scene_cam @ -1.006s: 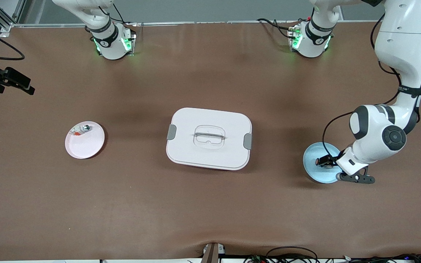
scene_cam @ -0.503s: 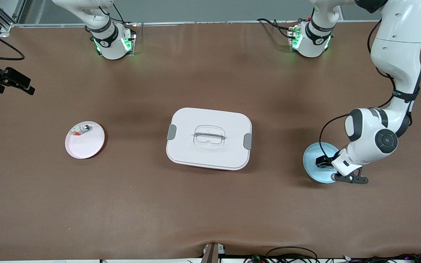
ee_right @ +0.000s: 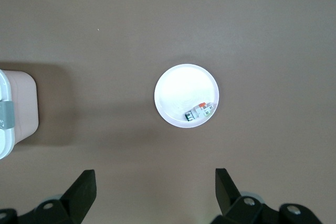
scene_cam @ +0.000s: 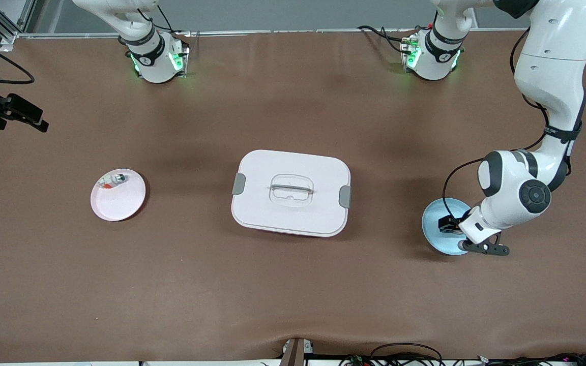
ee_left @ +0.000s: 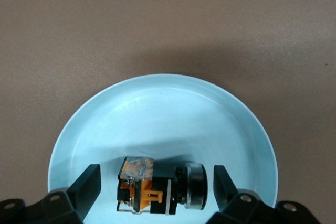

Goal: Transfer orange switch to right arm and place
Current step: 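Close the left gripper on the black-orange switch, then lift the switch with the left gripper and carry it over the box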

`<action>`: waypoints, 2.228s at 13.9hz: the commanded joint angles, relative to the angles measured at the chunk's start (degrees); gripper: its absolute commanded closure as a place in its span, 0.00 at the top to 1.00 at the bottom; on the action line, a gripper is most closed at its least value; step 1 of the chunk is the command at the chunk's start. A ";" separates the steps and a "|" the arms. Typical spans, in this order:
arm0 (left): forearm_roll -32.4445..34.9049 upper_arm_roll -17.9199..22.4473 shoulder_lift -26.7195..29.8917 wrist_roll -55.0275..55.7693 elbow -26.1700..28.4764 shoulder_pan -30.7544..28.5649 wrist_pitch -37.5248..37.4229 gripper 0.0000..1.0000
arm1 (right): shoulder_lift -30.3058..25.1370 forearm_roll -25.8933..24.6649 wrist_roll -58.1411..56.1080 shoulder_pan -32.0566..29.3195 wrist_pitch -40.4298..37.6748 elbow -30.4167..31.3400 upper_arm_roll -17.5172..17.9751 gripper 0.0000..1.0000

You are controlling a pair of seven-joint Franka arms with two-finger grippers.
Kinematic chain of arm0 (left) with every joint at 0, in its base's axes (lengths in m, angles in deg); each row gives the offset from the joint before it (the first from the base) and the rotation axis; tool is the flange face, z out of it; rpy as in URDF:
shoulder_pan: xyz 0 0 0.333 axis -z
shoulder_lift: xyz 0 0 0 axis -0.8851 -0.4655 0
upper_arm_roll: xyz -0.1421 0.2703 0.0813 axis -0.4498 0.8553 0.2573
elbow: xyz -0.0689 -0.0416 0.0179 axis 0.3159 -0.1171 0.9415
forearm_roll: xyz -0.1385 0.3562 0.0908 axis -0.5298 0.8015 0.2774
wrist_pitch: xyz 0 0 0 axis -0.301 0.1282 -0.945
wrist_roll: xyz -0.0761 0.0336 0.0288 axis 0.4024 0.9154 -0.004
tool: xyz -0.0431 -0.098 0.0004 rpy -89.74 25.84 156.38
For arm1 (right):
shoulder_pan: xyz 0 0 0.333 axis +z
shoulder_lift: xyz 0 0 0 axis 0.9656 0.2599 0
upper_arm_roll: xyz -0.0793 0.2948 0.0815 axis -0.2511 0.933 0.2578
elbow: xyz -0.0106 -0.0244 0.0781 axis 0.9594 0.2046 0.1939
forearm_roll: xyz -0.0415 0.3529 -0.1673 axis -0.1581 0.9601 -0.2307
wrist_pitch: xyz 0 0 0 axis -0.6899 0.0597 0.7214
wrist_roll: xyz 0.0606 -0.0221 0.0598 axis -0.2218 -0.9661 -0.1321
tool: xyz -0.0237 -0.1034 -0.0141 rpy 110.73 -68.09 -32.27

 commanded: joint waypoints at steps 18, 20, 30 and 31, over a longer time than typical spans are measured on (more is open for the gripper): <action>0.89 -1.51 2.49 -4.11 1.35 0.47 -0.40 0.15 | 0.10 0.14 0.29 -1.48 -0.43 -0.52 0.81 1.00; 0.10 -2.22 4.25 -3.93 -0.31 0.38 -3.72 0.12 | 0.36 0.14 0.29 -1.56 -0.43 -0.61 0.81 1.00; -8.51 -9.15 11.19 10.72 -8.41 0.29 -22.63 0.04 | 3.09 0.06 0.47 -2.09 -1.31 -1.66 0.72 1.00; -9.74 -10.03 11.89 12.05 -8.76 0.20 -23.16 0.04 | 3.88 -0.03 -0.05 -2.61 -1.31 -2.18 0.72 1.00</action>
